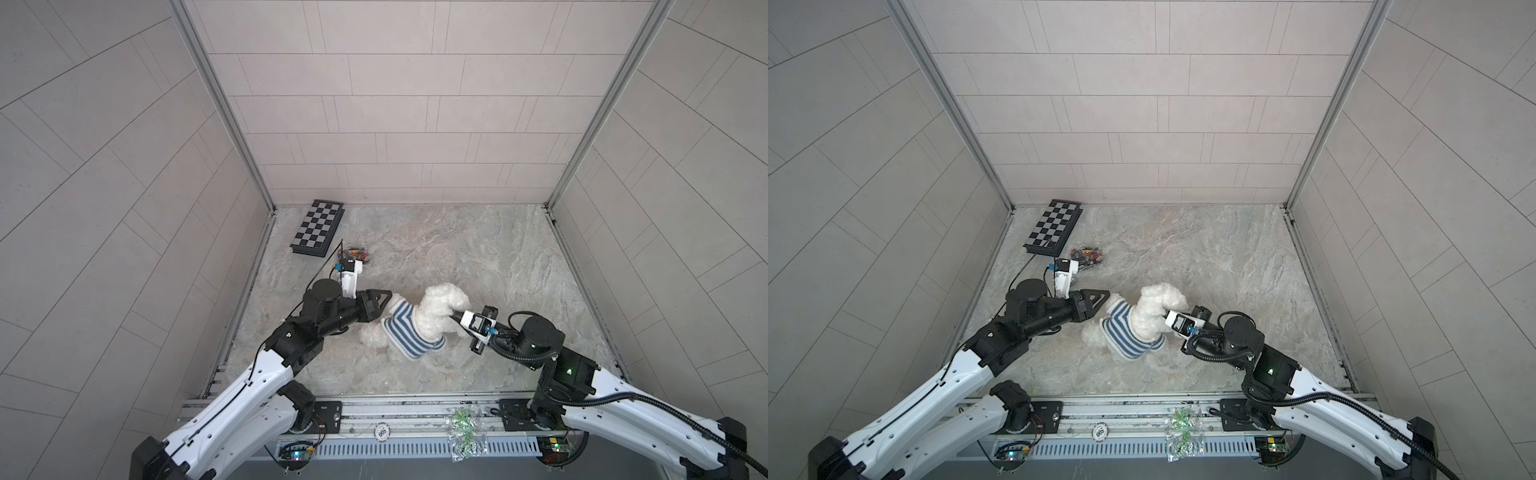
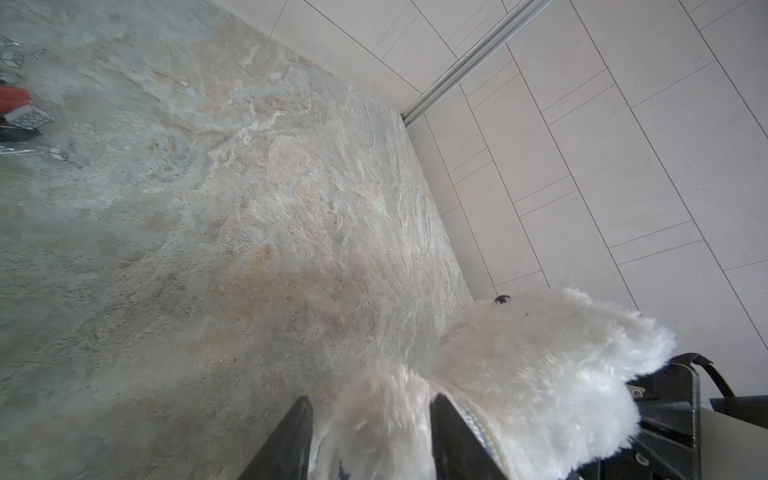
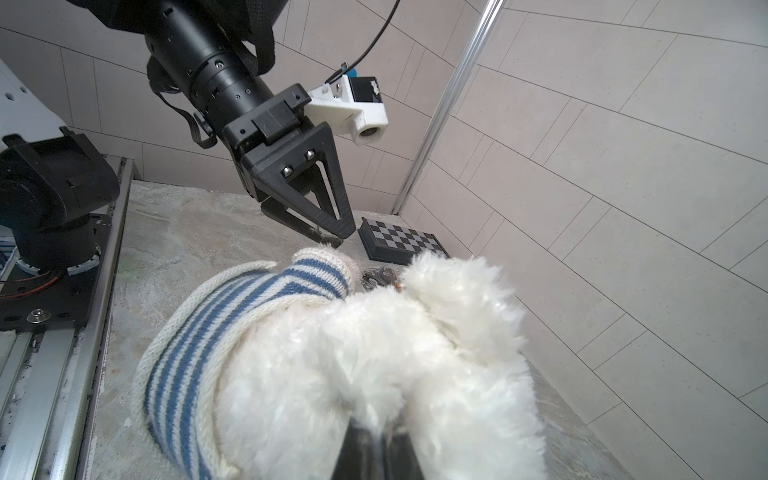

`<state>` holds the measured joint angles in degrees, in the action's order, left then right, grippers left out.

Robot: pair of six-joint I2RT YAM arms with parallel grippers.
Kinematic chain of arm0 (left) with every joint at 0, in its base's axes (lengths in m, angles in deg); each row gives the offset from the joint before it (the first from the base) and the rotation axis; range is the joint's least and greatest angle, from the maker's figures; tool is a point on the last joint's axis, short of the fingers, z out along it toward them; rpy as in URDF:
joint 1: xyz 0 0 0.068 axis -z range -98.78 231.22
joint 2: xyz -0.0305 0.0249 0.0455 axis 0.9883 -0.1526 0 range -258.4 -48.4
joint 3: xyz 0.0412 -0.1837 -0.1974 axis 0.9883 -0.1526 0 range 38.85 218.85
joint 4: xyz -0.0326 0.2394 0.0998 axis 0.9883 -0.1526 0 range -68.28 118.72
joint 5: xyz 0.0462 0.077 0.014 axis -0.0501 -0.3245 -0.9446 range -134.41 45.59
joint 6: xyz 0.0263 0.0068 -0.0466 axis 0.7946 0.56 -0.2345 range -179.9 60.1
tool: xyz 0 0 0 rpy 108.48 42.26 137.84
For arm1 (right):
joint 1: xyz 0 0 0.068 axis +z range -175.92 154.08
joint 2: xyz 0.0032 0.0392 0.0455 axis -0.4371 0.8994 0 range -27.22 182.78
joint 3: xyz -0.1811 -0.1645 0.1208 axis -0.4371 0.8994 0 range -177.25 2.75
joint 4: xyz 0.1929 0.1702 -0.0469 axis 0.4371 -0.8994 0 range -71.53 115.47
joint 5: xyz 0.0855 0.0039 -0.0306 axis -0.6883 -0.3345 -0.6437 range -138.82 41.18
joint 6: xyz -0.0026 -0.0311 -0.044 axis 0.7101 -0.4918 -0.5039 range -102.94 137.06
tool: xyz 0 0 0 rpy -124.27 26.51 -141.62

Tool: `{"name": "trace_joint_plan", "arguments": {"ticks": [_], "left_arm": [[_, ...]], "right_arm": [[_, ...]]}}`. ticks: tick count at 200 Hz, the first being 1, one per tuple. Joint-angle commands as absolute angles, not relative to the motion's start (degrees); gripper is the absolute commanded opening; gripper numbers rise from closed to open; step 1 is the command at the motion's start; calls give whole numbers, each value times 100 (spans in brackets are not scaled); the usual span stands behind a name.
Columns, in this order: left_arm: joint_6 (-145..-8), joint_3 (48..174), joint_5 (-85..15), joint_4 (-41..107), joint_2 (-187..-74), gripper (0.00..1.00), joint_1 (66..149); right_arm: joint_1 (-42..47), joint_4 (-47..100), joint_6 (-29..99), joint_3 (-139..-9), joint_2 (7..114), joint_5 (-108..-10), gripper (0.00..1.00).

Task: Dress the teddy bear

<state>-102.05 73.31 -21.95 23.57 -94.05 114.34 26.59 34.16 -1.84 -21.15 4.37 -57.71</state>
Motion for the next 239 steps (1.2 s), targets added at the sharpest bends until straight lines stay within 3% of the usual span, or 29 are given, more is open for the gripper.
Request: {"name": "trace_joint_plan", "arguments": {"ticks": [1, 39, 97, 129, 151, 227, 239], "left_arm": [[-10342, 7272, -1908, 2763, -9443, 50, 11409], [-10402, 7096, -1849, 2879, -9472, 45, 11409], [-10598, 6895, -1630, 3298, -9664, 50, 11418], [-10689, 6799, -1477, 3519, -9599, 47, 11452], [-10826, 6703, -1394, 3768, -9569, 40, 11512], [-10750, 6802, -1616, 3488, -9199, 0, 11532], [-10698, 6859, -1714, 3485, -9122, 0, 11531]], "right_arm": [[2690, 3777, -317, -2115, 359, -5910, 0], [2690, 3793, -320, -2107, 366, -5893, 0], [2697, 3769, -316, -2134, 377, -5876, 0], [2699, 3786, -312, -2139, 423, -5756, 0], [2704, 3817, -332, -2157, 494, -5737, 0], [2699, 3843, -329, -2142, 600, -5209, 0], [2699, 3831, -289, -2112, 591, -4999, 0]]}}
